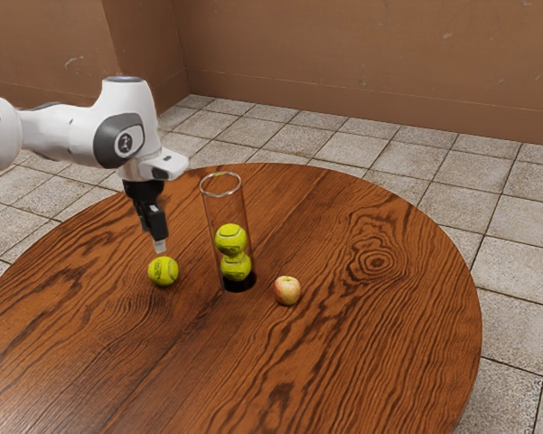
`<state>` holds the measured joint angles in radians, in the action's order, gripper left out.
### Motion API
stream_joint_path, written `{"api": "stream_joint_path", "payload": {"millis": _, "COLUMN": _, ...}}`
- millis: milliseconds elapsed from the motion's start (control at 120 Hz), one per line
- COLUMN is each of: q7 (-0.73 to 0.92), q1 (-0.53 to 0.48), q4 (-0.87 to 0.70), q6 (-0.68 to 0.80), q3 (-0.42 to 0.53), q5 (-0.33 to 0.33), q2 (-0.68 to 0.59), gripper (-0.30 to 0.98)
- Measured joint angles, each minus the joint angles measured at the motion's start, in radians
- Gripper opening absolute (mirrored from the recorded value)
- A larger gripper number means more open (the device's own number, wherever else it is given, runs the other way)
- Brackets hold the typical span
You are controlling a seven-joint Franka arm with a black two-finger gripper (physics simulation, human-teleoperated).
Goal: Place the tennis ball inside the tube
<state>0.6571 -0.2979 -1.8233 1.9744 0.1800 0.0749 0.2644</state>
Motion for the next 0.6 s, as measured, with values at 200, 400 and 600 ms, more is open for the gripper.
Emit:
{"api": "stream_joint_path", "payload": {"millis": 200, "q7": -0.031, "q1": -0.009, "q4": 0.01, "q6": 0.152, "q3": -0.045, "q5": -0.063, "q2": 0.132, "gripper": 0.69}}
{"api": "stream_joint_path", "payload": {"millis": 400, "q7": -0.053, "q1": -0.042, "q4": 0.049, "q6": 0.241, "q3": -0.048, "q5": -0.085, "q2": 0.243, "gripper": 0.69}}
{"api": "stream_joint_path", "payload": {"millis": 600, "q7": -0.068, "q1": -0.055, "q4": 0.057, "q6": 0.284, "q3": -0.048, "q5": -0.109, "q2": 0.275, "gripper": 0.6}}
